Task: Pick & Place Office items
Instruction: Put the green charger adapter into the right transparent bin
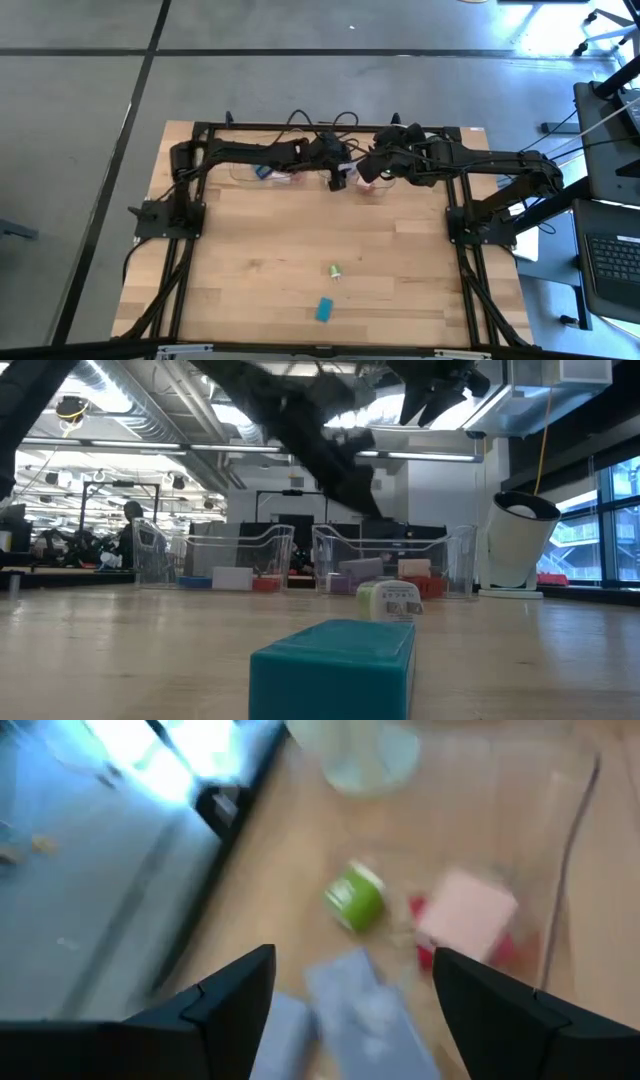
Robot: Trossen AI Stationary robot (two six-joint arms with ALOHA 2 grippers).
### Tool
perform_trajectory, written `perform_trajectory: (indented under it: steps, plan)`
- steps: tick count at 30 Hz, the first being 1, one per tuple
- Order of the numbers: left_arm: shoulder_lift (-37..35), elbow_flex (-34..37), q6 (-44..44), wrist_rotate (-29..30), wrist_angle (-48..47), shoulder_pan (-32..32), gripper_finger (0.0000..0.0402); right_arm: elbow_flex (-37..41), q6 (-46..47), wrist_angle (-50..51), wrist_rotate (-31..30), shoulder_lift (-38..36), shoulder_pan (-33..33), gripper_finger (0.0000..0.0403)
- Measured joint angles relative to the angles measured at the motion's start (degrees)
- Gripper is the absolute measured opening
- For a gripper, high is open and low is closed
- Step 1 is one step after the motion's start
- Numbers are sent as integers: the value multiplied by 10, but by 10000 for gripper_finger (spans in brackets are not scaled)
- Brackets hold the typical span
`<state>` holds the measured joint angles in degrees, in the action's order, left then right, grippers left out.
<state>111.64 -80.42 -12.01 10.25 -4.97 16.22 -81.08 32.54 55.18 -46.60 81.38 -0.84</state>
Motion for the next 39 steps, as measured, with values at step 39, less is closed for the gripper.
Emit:
perform_trajectory:
  steps: [39]
  plan:
    - [-373, -2, 323, 64, -632, -141, 154, 0, 560, -143, 300, 264, 219, 217]
